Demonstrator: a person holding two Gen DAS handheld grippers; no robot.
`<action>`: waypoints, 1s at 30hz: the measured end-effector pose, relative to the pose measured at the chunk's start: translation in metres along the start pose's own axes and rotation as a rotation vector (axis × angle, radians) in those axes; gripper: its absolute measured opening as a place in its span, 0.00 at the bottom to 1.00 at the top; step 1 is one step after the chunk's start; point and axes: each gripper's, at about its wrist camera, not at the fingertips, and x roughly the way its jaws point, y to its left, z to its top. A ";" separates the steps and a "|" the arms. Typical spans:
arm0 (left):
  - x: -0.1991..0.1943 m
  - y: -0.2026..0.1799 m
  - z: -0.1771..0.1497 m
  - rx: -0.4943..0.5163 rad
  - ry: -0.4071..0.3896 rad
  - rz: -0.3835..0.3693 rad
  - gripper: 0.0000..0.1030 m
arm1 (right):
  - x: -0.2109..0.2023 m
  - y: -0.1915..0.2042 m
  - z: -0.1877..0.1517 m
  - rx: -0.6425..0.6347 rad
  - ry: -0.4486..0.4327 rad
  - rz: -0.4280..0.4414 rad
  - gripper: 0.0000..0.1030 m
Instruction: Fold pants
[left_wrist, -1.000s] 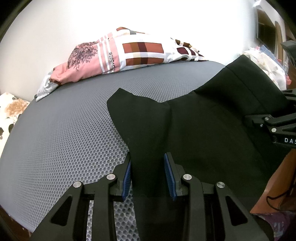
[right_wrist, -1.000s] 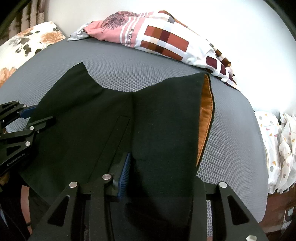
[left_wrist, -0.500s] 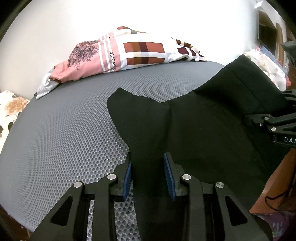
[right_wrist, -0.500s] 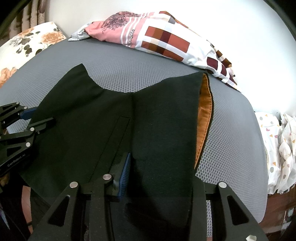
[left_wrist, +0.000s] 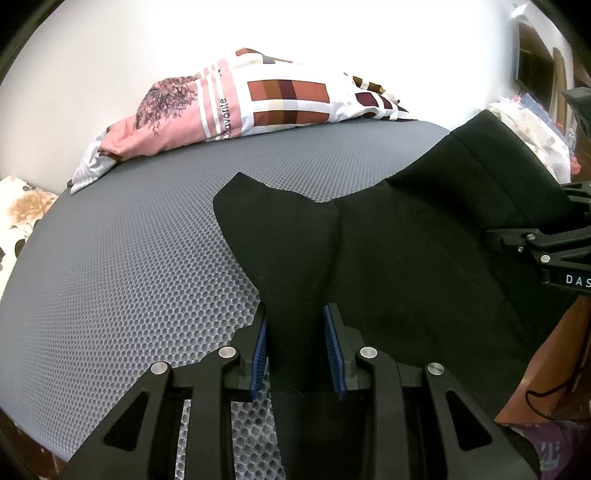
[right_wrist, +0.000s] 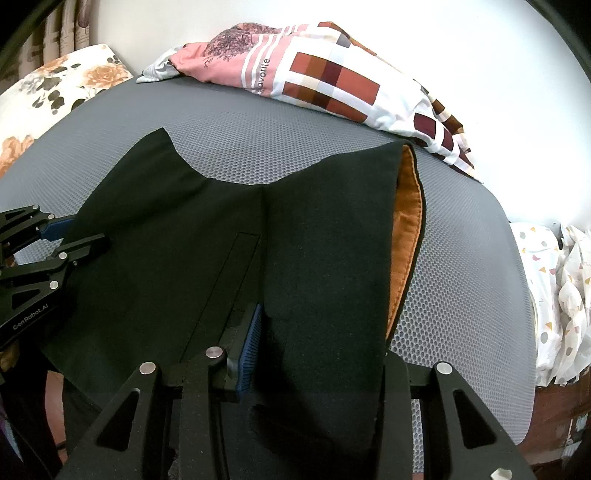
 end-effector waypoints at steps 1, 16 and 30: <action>0.002 -0.005 0.003 0.000 0.001 0.000 0.29 | -0.001 -0.001 -0.001 -0.001 0.000 -0.001 0.35; 0.007 -0.050 0.017 -0.024 0.005 -0.018 0.26 | 0.000 0.001 0.002 -0.005 0.001 0.000 0.35; 0.038 -0.048 0.019 -0.103 0.144 -0.175 0.45 | 0.002 0.001 0.004 -0.007 0.002 0.003 0.35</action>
